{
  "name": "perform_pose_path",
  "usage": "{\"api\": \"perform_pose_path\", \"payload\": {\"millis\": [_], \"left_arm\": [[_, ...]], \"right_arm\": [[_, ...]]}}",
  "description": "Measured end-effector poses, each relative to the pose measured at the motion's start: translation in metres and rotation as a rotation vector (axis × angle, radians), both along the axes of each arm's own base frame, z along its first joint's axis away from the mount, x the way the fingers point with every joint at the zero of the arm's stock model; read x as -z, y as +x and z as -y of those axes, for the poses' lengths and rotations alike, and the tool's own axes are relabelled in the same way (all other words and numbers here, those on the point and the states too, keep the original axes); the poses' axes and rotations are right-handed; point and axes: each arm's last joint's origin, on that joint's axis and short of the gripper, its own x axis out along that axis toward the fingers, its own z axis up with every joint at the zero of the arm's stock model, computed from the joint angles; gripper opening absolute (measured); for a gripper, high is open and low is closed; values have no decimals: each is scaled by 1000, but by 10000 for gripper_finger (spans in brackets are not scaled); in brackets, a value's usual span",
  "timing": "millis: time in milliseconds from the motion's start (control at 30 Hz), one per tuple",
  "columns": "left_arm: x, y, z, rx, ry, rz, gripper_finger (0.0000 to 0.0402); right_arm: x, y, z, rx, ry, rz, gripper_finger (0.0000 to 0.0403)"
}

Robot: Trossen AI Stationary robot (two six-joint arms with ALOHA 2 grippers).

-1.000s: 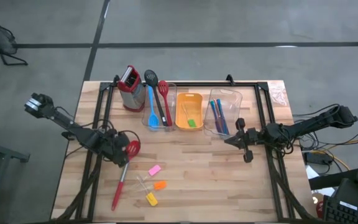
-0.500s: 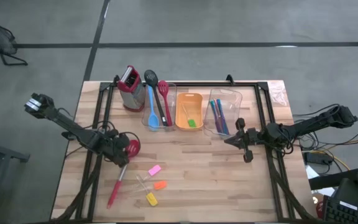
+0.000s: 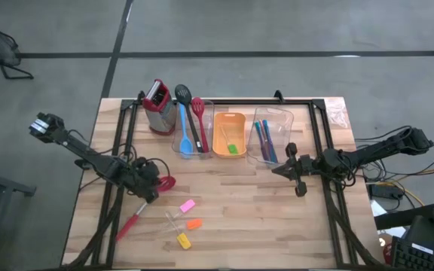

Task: Pick & Place Kitchen Items
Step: Put the red and silver spoon into the left transparent bin

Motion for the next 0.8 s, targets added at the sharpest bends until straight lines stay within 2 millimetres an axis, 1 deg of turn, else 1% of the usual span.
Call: {"api": "perform_pose_path", "payload": {"millis": [167, 300, 567, 800], "left_arm": [[-4, 0, 0, 11, -5, 42, 26], [-12, 2, 1, 50, -20, 126, 26], [-38, 4, 0, 84, 54, 255, 24], [-61, 7, -2, 75, 125, 378, 24]], "right_arm": [[0, 0, 0, 1, 0, 0, 8], [0, 0, 0, 0, 0, 0, 8], [0, 0, 0, 0, 0, 0, 8], [0, 0, 0, 0, 0, 0, 8]]}}
